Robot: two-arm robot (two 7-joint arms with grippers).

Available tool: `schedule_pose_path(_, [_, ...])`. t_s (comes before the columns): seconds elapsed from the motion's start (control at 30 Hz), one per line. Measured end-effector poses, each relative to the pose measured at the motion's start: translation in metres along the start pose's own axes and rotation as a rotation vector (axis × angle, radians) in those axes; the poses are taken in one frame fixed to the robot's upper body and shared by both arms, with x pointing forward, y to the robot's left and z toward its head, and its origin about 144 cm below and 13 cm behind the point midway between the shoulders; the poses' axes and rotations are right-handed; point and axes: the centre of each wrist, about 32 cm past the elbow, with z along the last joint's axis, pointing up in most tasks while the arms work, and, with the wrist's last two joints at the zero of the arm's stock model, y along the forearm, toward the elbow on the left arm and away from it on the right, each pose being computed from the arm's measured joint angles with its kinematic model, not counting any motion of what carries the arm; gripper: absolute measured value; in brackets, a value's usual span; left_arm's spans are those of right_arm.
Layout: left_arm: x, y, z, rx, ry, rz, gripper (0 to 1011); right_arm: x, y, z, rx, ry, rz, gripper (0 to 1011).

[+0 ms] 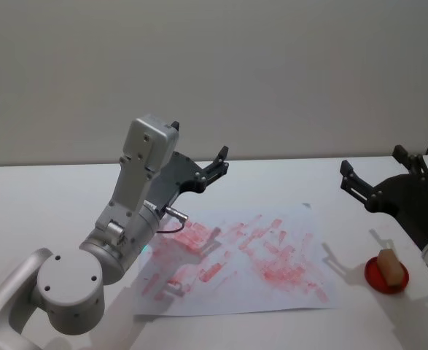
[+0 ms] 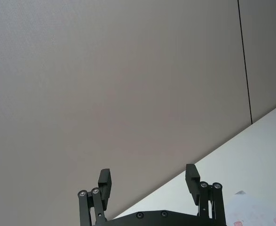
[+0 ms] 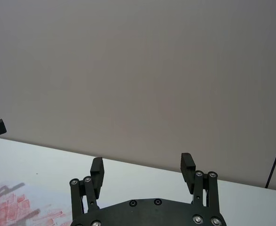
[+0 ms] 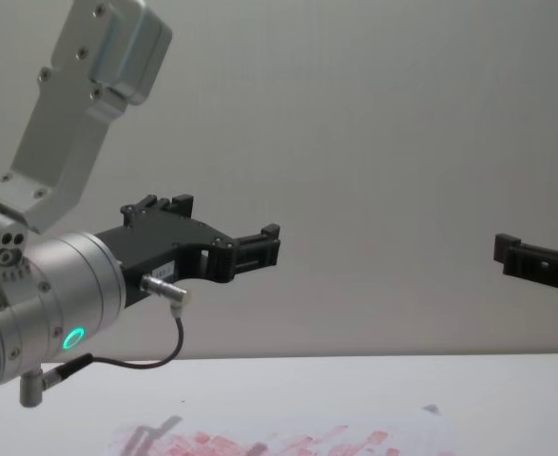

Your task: Use the one hand to pick up the stamp and affix it onto the A4 paper.

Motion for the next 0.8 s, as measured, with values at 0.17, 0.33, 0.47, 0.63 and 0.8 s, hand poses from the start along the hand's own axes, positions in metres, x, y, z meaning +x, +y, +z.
schedule_pose_path(0.17, [0.0,0.0,0.0,0.0,0.0,0.0,1001,0.0,-0.001,0.0,-0.002,0.0,-0.002,1001])
schedule_pose_path(0.33, [0.0,0.0,0.0,0.0,0.0,0.0,1001,-0.004,-0.009,0.0,-0.017,0.001,-0.019,1001])
schedule_pose_path(0.47, [0.0,0.0,0.0,0.0,0.0,0.0,1001,-0.008,-0.02,0.0,-0.044,0.004,-0.044,1001])
schedule_pose_path(0.63, [0.0,0.0,0.0,0.0,0.0,0.0,1001,-0.013,-0.037,0.0,-0.087,0.005,-0.089,1001])
schedule_pose_path(0.8, [0.0,0.0,0.0,0.0,0.0,0.0,1001,-0.016,-0.051,0.0,-0.131,0.004,-0.129,1001])
